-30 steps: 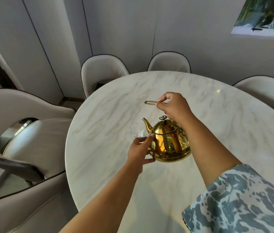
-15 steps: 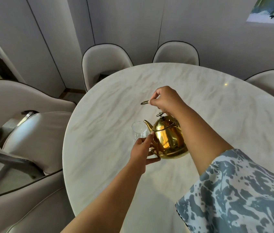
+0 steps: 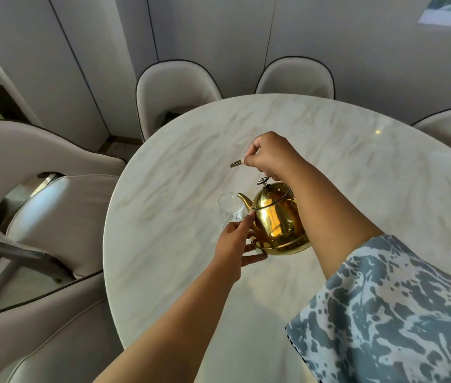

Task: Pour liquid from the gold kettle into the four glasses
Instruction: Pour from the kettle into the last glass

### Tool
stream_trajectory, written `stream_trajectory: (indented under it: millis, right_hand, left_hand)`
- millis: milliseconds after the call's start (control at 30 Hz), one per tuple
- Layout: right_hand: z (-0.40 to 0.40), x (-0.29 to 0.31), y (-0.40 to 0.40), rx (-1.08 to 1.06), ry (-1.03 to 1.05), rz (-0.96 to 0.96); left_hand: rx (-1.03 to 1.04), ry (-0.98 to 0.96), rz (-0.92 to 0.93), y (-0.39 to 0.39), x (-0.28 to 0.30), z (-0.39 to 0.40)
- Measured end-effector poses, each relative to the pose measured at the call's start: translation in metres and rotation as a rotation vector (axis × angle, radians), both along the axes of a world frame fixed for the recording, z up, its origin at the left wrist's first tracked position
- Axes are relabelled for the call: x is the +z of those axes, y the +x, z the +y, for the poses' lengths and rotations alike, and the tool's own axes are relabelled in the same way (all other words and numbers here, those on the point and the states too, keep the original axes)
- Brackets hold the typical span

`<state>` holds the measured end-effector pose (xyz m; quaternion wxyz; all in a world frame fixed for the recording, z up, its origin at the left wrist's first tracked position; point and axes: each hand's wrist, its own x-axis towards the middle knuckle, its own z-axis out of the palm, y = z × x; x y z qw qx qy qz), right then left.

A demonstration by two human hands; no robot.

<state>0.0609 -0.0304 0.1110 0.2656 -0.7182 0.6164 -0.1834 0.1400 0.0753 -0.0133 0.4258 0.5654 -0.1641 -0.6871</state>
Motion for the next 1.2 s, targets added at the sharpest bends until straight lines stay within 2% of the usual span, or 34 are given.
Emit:
stream_trajectory:
  millis: [1200]
  right_hand:
    - [0.009,-0.001,-0.009,0.017,-0.062,0.063]
  left_hand:
    - [-0.021,0.007,0.006,-0.011,-0.006,0.006]
